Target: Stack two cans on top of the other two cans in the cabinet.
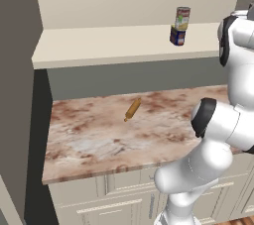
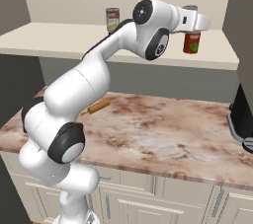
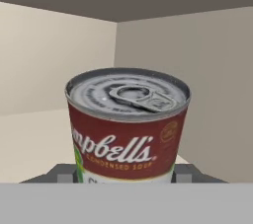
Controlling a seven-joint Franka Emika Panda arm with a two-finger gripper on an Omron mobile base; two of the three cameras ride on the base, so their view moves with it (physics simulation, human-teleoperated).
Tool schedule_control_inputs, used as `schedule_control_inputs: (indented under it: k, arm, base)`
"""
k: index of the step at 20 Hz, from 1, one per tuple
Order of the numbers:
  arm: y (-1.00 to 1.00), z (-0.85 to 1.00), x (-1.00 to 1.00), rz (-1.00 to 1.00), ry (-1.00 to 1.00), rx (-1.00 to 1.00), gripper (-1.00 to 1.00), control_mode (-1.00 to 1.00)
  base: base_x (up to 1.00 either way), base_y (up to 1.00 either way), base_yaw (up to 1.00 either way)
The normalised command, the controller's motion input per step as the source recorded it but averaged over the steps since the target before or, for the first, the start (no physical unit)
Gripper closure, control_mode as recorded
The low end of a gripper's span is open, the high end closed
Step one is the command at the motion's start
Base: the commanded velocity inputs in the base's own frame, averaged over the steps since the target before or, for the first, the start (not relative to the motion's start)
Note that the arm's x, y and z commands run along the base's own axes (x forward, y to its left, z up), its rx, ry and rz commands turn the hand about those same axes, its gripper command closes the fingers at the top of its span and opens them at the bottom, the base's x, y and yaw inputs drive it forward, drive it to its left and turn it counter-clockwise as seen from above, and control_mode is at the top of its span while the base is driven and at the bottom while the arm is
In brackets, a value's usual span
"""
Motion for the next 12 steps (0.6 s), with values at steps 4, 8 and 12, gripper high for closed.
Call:
schedule_control_inputs:
  k: [4,8,12]
  arm:
    - [0.00,-0.06,0.00,0.00,0.00,0.00,1.00,-1.00]
    - [0.00,-0.07,0.00,0.00,0.00,0.00,1.00,-1.00]
    - [0.00,-0.03,0.07,0.00,0.00,0.00,1.00,-1.00]
  base:
    - [0.00,0.00,0.00]
    - [0.00,0.00,0.00]
    - [0.00,0.00,0.00]
